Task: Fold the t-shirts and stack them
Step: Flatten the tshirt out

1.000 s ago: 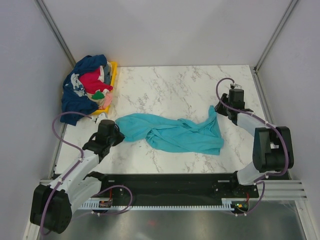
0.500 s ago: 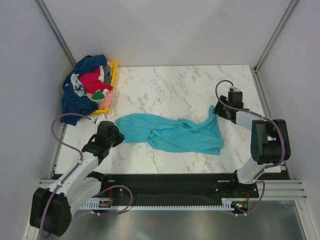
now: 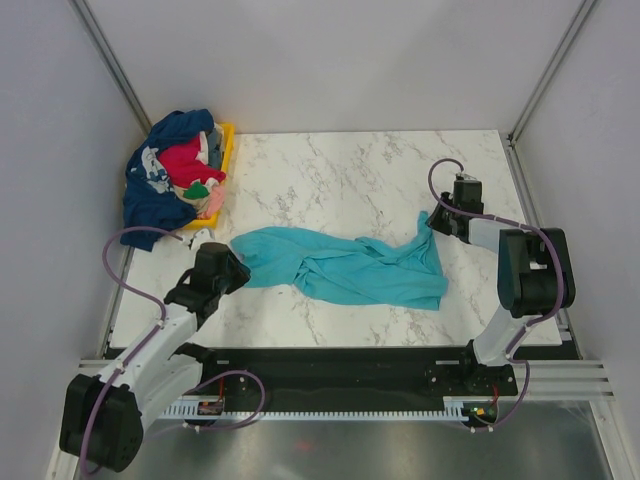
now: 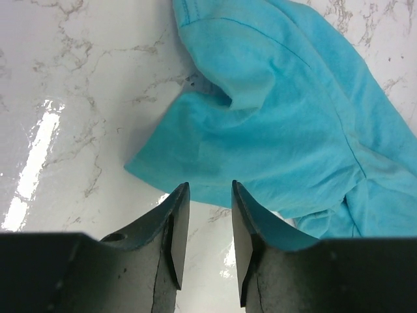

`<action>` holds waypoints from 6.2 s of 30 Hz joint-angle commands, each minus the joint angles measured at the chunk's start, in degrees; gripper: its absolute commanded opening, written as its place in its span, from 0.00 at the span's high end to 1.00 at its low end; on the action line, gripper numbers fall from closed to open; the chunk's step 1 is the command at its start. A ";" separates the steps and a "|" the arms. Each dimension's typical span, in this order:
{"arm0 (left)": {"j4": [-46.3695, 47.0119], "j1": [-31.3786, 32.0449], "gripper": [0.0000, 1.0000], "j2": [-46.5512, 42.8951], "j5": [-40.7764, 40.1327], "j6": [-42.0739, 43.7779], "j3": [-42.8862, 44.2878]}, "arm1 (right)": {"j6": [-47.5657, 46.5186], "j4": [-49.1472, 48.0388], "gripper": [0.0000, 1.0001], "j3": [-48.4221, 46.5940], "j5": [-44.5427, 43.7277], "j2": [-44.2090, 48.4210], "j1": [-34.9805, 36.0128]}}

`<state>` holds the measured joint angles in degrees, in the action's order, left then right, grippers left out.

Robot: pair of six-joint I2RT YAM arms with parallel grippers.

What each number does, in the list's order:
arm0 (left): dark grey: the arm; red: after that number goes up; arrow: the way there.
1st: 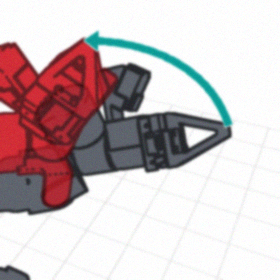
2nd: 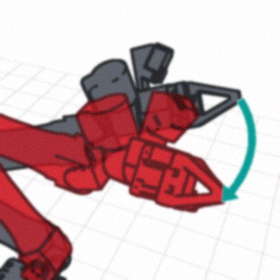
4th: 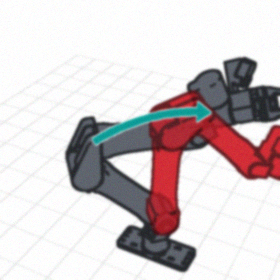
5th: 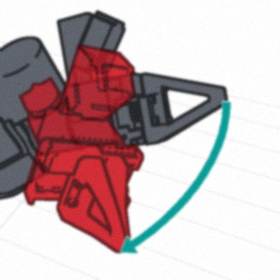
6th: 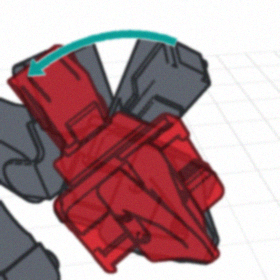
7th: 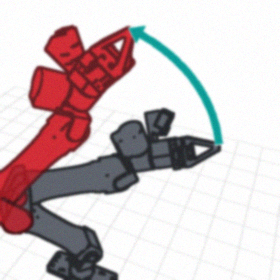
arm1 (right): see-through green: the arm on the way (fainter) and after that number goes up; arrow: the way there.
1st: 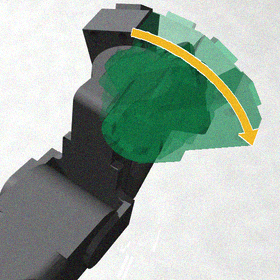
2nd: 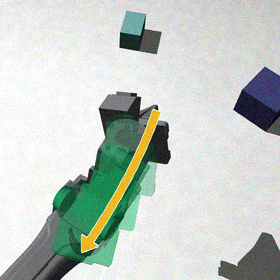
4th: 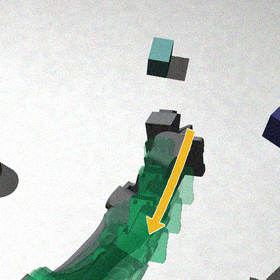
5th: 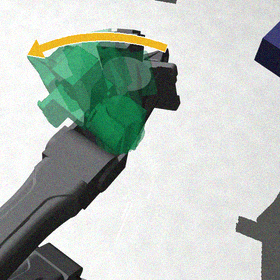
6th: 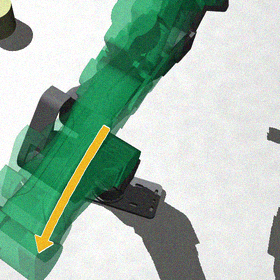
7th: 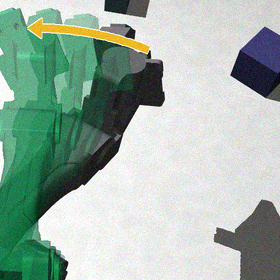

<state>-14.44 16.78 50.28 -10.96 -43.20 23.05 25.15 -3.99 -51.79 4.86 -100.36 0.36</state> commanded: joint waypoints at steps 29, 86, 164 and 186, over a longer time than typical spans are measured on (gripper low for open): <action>-7.01 -0.08 0.90 24.78 -9.43 -5.32 13.25 | 1.83 -5.50 1.00 1.25 4.36 -1.42 -2.56; -24.06 0.19 0.98 1.13 3.40 11.65 29.95 | 7.28 27.03 0.02 7.21 -3.63 26.43 7.11; -22.05 -2.19 0.98 -12.04 19.29 30.02 77.58 | -2.12 47.14 1.00 -42.95 -30.08 71.61 15.72; -35.91 -5.35 0.83 57.44 20.10 33.18 101.02 | -0.71 44.02 1.00 -38.59 -41.27 15.49 8.02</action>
<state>-36.36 13.08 96.88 11.09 -13.17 121.03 22.85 42.02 -94.83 -36.73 -80.31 13.61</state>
